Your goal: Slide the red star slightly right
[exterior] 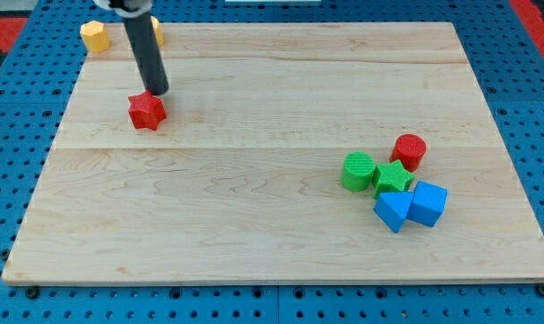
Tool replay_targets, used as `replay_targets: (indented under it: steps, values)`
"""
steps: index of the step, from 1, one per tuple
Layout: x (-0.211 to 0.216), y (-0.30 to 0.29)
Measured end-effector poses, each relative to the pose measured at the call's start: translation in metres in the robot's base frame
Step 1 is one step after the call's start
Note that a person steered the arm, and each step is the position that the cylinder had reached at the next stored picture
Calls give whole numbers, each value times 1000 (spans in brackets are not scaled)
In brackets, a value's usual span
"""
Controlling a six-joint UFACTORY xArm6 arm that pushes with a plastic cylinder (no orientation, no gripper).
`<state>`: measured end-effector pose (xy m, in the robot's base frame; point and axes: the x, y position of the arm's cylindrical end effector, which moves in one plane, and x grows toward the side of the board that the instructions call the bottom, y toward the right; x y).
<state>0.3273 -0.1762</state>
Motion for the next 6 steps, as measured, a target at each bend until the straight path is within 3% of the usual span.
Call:
replay_targets:
  steps: [2,4,6]
  values:
    - [5,-84]
    - [7,-11]
    - [37,2]
